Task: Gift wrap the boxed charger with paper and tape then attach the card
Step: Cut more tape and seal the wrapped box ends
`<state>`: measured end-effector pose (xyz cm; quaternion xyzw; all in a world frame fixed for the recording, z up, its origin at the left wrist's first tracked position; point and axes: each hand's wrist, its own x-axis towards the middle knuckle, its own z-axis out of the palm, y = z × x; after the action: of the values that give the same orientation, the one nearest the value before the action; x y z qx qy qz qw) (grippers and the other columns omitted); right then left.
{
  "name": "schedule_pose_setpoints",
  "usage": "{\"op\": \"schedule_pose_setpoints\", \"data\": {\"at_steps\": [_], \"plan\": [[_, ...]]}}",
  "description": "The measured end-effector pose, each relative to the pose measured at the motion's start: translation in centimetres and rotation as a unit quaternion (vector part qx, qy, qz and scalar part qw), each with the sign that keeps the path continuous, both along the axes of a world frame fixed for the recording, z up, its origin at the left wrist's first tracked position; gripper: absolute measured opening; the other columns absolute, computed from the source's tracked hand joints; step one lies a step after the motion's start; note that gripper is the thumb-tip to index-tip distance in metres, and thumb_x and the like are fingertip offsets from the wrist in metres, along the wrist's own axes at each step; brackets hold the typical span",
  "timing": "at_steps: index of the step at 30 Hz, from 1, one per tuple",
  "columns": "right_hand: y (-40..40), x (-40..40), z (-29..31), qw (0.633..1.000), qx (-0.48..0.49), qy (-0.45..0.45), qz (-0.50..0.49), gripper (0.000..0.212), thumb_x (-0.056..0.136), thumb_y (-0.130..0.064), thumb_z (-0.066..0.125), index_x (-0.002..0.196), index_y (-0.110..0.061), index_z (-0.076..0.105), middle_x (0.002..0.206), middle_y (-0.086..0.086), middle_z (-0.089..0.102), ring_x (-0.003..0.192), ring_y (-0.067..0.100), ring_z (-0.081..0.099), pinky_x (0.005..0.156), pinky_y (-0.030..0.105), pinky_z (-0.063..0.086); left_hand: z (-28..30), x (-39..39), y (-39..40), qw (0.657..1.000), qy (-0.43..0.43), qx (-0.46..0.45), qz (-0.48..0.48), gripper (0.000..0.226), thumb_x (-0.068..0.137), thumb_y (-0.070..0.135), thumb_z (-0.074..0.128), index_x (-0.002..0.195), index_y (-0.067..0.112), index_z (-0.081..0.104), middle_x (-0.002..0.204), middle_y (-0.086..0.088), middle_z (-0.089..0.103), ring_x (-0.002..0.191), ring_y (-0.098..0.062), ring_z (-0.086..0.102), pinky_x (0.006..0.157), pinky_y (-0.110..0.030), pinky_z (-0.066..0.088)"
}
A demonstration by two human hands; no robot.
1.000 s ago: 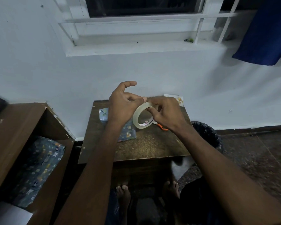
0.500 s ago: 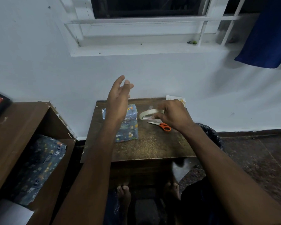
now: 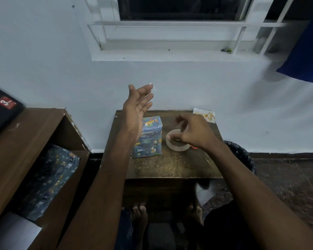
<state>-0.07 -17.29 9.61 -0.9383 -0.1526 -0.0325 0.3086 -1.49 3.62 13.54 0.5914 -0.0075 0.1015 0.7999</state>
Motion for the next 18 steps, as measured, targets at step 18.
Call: {"op": "schedule_pose_setpoints", "data": {"at_steps": [18], "plan": [[5.1, -0.2, -2.0, 0.953, 0.261, -0.077, 0.135, 0.045, 0.070, -0.010, 0.096, 0.112, -0.017, 0.082, 0.112, -0.002, 0.073, 0.102, 0.014, 0.069, 0.072, 0.033, 0.060, -1.3, -5.2, 1.5, 0.989, 0.002, 0.067, 0.134, 0.061, 0.114, 0.044, 0.041, 0.084, 0.012, 0.083, 0.112, 0.008, 0.081, 0.113, -0.012, 0.073, 0.098, -0.043, 0.053]]}}
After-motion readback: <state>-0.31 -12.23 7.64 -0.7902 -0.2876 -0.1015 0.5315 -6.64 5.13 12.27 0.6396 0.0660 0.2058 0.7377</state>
